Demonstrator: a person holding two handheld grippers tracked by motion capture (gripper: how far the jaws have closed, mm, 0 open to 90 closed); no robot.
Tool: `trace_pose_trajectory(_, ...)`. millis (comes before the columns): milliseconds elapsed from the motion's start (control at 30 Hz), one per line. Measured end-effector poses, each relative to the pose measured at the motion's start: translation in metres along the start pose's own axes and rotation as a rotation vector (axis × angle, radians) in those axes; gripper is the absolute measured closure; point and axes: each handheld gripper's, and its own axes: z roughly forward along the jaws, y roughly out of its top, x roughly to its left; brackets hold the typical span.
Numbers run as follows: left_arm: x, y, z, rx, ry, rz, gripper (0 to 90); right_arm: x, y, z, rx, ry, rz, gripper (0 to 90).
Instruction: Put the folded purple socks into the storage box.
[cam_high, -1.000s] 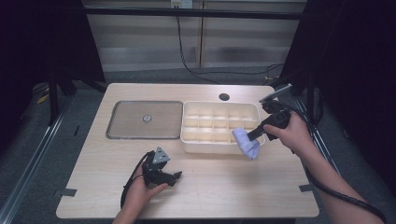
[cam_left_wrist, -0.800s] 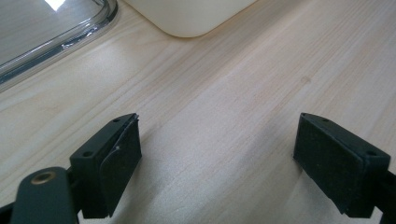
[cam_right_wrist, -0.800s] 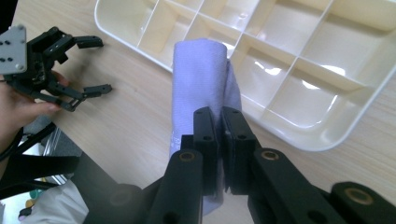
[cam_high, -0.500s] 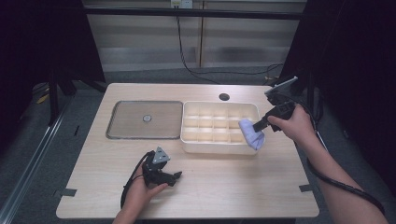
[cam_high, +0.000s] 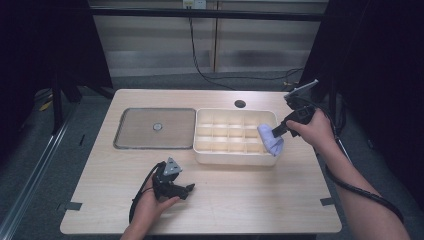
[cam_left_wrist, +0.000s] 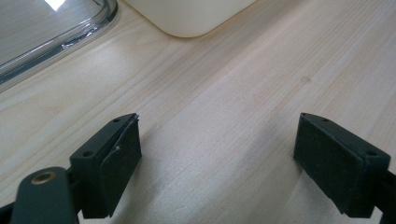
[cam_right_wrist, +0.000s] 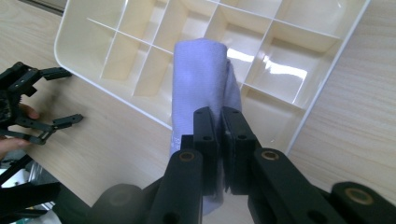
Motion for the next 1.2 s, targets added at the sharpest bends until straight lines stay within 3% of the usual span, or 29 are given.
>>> trace_pose_trajectory(600,0.000,0.000,0.000,0.000,0.000,0.000,14.4,-0.015,0.008,0.013,0.012,-0.049,0.032,85.5)
trace_pose_trajectory(1200,0.000,0.000,0.000,0.000,0.000,0.000,14.4,-0.021,0.010,0.026,0.038,-0.119,0.019,85.5)
